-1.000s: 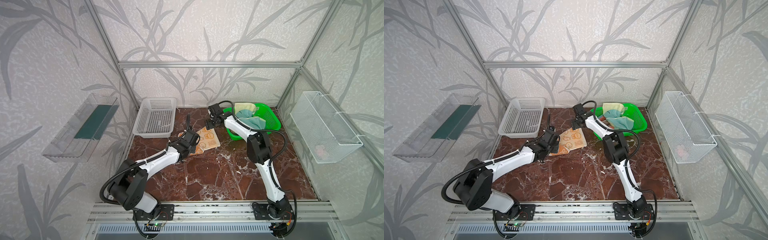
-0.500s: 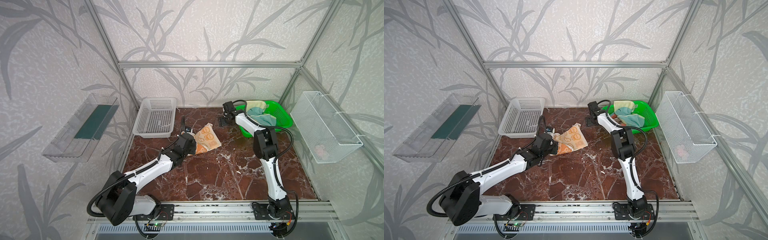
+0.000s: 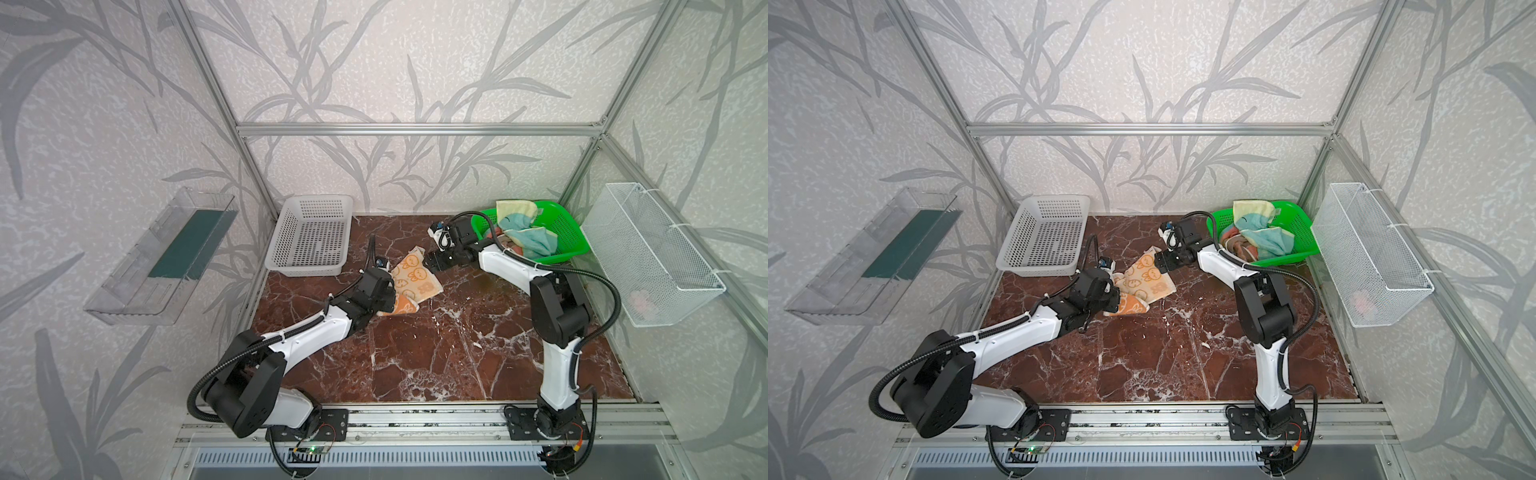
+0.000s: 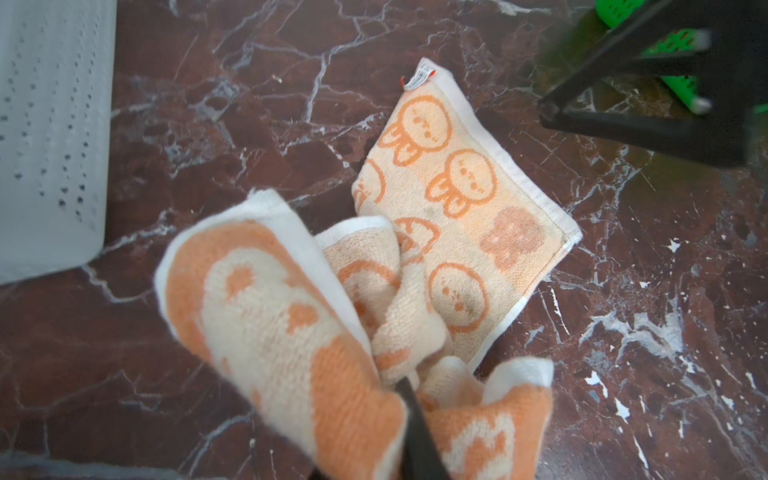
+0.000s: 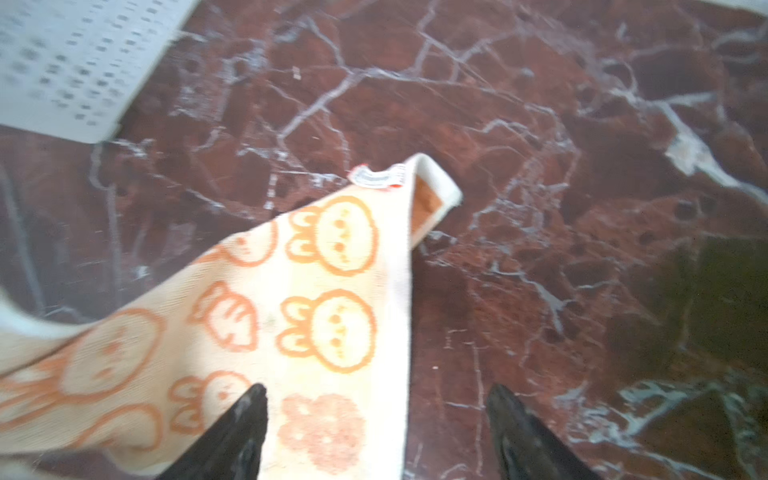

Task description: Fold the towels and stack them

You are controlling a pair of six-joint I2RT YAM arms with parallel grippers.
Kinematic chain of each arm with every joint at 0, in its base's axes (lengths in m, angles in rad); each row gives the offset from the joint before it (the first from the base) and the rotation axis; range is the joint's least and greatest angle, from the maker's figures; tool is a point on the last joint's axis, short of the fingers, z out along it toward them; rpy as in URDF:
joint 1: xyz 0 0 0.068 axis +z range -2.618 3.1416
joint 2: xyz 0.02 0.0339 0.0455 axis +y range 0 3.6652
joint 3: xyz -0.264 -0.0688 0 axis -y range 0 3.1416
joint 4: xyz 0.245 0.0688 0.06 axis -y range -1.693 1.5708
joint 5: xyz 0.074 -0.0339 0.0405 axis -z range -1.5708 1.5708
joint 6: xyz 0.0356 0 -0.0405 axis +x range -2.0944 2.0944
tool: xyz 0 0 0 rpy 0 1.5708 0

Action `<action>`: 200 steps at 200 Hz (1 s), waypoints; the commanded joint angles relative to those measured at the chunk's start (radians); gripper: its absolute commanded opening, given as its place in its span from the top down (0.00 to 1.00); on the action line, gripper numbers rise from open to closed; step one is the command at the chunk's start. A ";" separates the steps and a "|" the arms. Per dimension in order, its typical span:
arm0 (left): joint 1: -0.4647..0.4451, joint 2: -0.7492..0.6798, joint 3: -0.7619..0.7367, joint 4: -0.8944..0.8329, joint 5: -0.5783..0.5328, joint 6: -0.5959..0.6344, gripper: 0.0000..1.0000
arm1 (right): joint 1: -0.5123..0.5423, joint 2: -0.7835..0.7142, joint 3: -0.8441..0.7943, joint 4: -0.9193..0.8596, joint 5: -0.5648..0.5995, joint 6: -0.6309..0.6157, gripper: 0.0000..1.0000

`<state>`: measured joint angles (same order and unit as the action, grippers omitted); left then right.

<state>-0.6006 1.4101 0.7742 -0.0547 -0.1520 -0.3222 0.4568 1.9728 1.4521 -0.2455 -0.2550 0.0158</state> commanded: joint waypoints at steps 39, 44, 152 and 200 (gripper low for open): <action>-0.001 0.020 0.011 -0.166 -0.017 -0.043 0.70 | 0.033 -0.095 -0.199 0.109 0.038 0.009 0.23; -0.001 0.021 0.010 -0.171 -0.018 -0.046 0.68 | 0.032 -0.082 -0.187 0.085 0.067 0.026 0.25; -0.002 -0.041 -0.019 -0.146 -0.005 -0.023 0.47 | 0.056 0.050 -0.084 -0.150 0.250 0.165 0.54; -0.002 -0.078 -0.035 -0.132 -0.018 -0.015 0.44 | 0.098 0.086 -0.038 -0.215 0.293 0.164 0.62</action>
<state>-0.6006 1.3697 0.7574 -0.1993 -0.1547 -0.3470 0.5335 2.0365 1.3674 -0.3943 -0.0002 0.1696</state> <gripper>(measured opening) 0.549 0.404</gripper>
